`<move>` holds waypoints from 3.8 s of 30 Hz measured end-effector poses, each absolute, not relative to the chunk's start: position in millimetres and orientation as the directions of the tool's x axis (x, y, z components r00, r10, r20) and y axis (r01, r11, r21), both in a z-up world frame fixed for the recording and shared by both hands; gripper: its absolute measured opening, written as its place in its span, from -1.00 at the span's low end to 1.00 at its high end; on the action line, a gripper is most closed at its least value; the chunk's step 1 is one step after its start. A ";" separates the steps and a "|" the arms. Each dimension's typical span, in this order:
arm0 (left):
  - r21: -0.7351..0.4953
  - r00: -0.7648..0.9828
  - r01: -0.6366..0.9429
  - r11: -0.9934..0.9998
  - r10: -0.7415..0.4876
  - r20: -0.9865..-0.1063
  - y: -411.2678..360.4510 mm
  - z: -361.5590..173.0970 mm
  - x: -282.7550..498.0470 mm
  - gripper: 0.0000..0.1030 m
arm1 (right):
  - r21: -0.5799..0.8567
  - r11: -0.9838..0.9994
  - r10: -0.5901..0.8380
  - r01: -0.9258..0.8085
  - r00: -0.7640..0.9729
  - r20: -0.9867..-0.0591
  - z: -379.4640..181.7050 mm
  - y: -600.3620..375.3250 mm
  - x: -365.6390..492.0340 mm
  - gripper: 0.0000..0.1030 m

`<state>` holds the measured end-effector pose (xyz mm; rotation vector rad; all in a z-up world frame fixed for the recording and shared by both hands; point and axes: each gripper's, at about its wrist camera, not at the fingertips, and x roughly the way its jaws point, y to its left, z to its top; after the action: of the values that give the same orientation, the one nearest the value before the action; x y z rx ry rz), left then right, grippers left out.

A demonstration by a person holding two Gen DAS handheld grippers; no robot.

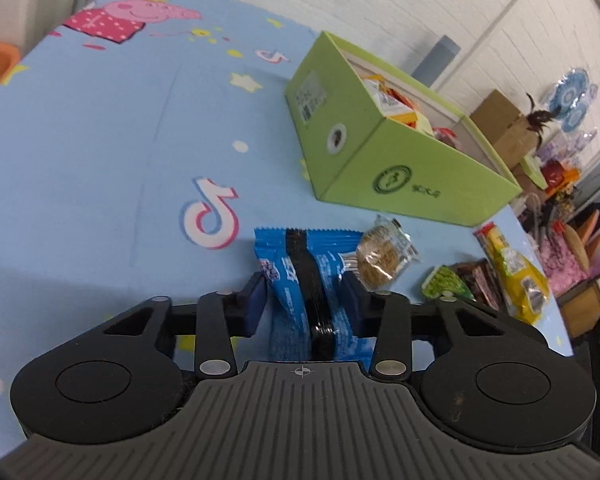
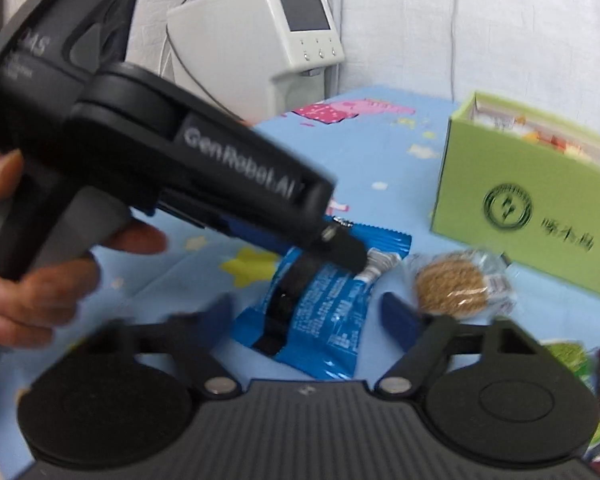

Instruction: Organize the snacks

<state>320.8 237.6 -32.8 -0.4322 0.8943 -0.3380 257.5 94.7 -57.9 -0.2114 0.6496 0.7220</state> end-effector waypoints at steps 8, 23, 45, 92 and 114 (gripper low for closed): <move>-0.548 0.622 0.142 0.824 -0.505 -0.598 216.5 5.4 297.2 -0.74 | 0.067 0.759 0.564 -0.647 0.604 -0.563 -23.6 58.2 231.5 0.09; -0.454 0.606 0.275 0.848 -0.519 -0.603 96.5 71.6 494.5 -0.74 | -0.051 0.856 0.404 -0.515 0.726 -0.557 35.6 -17.6 398.9 0.09; -0.467 0.682 0.343 0.815 -0.558 -0.473 80.7 74.7 361.7 0.43 | 0.024 0.899 0.398 -0.437 0.795 -0.458 35.7 -127.8 265.5 0.79; -0.515 0.609 0.207 0.832 -0.522 -0.598 61.3 1.8 199.7 0.14 | 0.140 0.870 0.470 -0.472 0.713 -0.521 -22.1 -89.2 117.8 0.82; -0.609 0.569 0.181 0.772 -0.587 -0.575 68.2 -18.9 225.8 0.31 | 0.231 0.904 0.426 -0.360 0.694 -0.581 -51.0 -106.7 137.8 0.82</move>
<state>225.8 68.2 -18.9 -0.5281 0.8538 -0.4760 137.8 -106.7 -51.0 0.1021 0.6739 0.4396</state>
